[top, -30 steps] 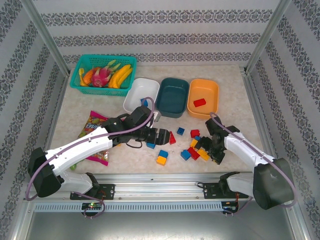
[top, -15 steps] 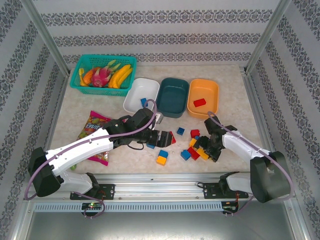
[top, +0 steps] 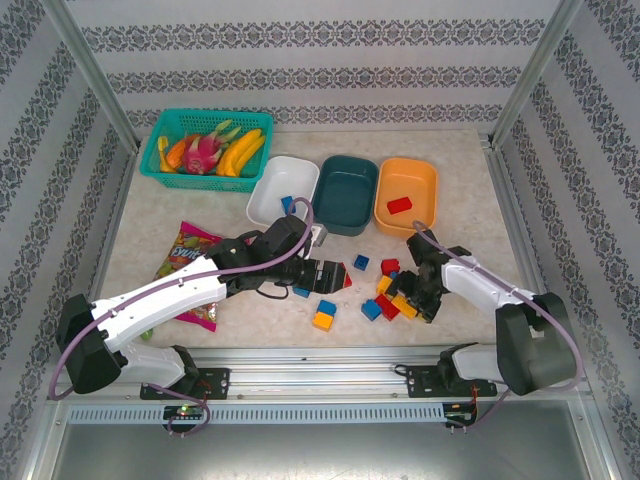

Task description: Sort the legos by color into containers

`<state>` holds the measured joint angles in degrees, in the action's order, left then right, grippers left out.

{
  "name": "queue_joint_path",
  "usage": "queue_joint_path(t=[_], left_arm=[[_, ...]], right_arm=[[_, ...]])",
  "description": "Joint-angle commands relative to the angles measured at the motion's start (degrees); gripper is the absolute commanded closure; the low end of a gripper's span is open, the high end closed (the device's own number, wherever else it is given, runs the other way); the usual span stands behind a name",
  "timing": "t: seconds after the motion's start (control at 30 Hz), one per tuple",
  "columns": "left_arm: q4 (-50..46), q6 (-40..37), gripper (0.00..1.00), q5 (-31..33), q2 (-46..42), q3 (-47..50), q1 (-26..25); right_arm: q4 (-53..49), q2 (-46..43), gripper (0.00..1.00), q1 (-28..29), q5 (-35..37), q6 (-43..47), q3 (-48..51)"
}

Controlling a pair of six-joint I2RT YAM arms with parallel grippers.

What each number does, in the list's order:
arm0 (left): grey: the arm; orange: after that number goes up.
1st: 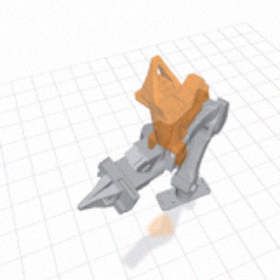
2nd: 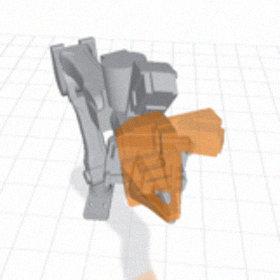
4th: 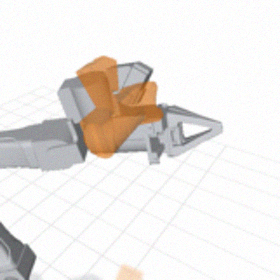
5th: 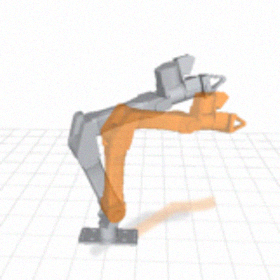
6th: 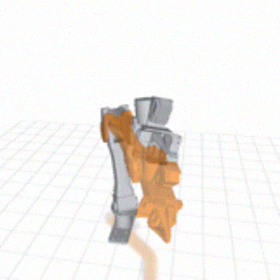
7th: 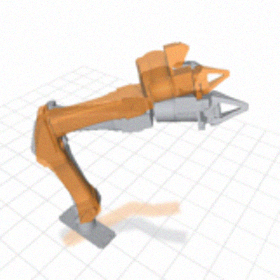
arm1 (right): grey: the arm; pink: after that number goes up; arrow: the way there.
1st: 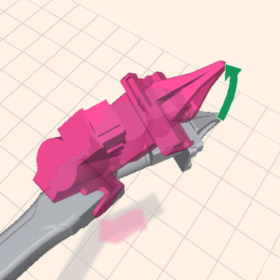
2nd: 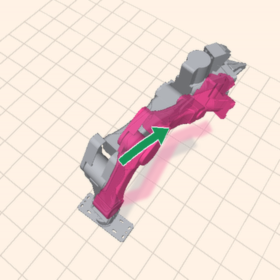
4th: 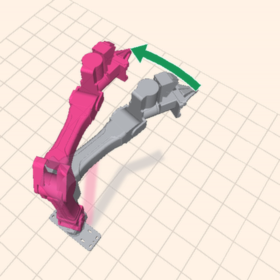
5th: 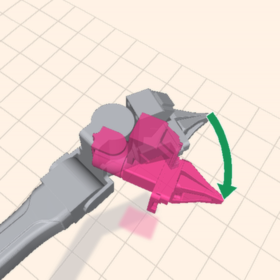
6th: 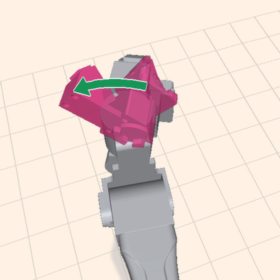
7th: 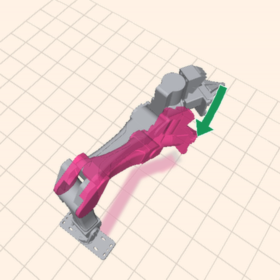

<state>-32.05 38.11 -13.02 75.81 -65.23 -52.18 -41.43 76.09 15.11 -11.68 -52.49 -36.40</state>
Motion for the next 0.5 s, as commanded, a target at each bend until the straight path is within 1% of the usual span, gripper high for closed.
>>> queue_joint_path(t=[0.0,0.2,0.33,0.4,0.47], left_arm=[[2.26,1.08,0.14,1.24,0.21,-0.42,-1.08],[2.26,1.06,0.13,1.48,0.21,-0.64,-1.08],[2.00,1.11,0.13,2.00,-0.12,-0.86,-1.08],[1.74,1.18,0.13,2.32,-0.30,-1.12,-1.07],[1.56,1.13,0.14,2.54,-0.39,-1.60,-1.08]], right_arm=[[-3.17,3.25,0.21,0.13,3.28,-0.16,0.22],[-3.13,6.04,0.27,0.42,3.60,-0.07,-1.10],[-3.48,6.43,0.38,0.61,3.64,0.02,-1.82],[-4.53,5.27,0.42,0.62,4.26,0.02,-2.46],[-6.65,3.23,0.45,0.81,5.51,0.08,-3.49]])
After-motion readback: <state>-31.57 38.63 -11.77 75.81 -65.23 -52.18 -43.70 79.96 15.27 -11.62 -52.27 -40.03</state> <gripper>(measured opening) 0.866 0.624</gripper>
